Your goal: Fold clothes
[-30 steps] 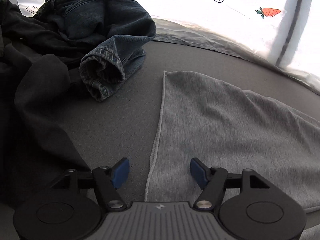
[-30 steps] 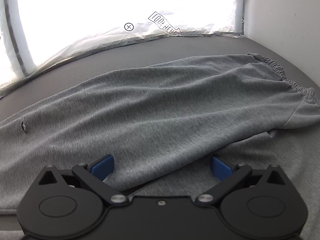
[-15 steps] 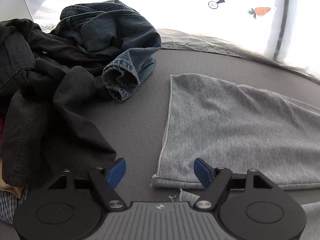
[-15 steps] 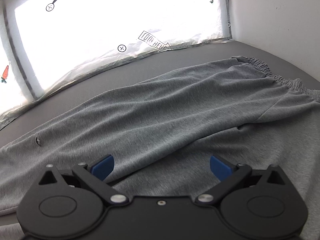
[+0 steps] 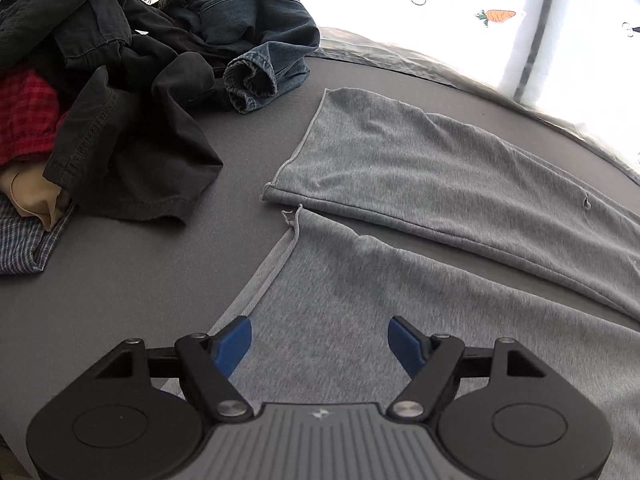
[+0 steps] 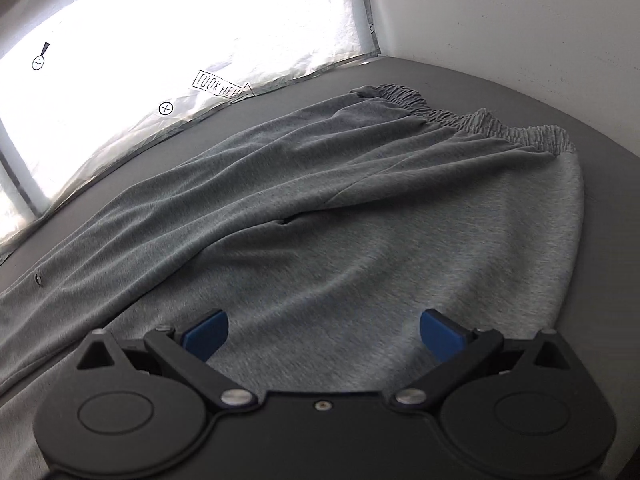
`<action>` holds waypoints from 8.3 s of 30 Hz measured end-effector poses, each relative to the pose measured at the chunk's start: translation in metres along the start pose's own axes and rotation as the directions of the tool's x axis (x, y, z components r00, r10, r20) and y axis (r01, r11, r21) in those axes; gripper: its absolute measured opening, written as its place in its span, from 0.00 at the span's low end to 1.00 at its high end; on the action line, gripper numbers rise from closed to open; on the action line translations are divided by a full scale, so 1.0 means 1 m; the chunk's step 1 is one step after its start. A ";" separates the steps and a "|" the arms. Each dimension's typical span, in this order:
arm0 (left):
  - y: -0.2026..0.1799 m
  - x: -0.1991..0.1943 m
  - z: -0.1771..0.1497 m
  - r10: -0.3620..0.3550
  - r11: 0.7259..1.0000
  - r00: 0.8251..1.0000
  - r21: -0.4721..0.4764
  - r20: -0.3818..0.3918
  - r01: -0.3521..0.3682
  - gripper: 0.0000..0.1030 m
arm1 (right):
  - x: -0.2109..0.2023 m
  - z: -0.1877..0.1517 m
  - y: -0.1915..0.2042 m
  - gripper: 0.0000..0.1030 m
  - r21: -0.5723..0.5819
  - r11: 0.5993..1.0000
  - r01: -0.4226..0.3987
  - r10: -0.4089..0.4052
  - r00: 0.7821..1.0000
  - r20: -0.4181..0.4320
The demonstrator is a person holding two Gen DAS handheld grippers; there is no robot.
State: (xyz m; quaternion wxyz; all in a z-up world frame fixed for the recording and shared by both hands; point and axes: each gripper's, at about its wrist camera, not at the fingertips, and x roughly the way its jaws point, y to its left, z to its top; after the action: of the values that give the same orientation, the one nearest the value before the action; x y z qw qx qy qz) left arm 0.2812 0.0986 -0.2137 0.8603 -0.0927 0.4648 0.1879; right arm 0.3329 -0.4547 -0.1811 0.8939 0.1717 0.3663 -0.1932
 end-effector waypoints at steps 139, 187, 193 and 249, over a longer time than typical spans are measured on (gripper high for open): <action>-0.002 0.048 0.226 0.107 0.820 0.946 -0.565 0.305 0.089 0.00 | 0.127 0.258 -0.083 0.01 0.527 0.829 -0.187 0.108 0.978 0.177; -0.143 0.098 0.154 0.055 0.998 0.998 0.007 0.019 -0.055 0.68 | 0.207 0.224 -0.095 0.21 0.023 0.990 0.142 -0.142 0.990 0.010; -0.127 0.077 0.134 0.066 0.997 0.998 -0.032 0.011 -0.065 0.68 | 0.180 0.217 -0.079 0.34 0.023 0.988 0.153 -0.153 0.988 0.029; 0.070 0.079 0.120 -0.152 0.810 0.988 -0.569 0.032 0.143 0.02 | 0.048 0.031 0.123 0.84 -0.321 0.947 0.024 -0.072 0.988 -0.138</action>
State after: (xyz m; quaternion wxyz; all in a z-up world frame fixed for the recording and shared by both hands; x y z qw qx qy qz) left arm 0.3832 0.2214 -0.2123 0.8018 -0.3823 0.3855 0.2499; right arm 0.4408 -0.3729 -0.1748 0.8753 0.0299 0.4620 -0.1401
